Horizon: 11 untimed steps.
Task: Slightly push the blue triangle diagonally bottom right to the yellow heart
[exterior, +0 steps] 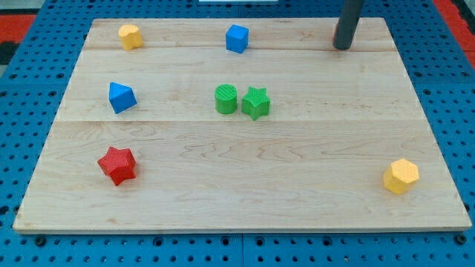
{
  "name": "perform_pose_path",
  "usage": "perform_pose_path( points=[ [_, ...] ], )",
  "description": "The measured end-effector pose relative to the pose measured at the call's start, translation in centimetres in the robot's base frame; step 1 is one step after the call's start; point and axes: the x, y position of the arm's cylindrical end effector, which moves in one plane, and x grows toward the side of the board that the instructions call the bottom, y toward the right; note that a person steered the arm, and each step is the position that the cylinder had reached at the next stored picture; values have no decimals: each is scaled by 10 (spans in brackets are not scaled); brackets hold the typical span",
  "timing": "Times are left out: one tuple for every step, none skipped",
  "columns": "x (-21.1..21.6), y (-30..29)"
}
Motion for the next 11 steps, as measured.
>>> perform_pose_path(
  points=[
    [8,-13],
    [33,-65],
    [43,-95],
    [50,-150],
    [50,-225],
    [51,-315],
    [52,-381],
    [102,-408],
    [131,-412],
    [148,-409],
    [129,-365]
  ],
)
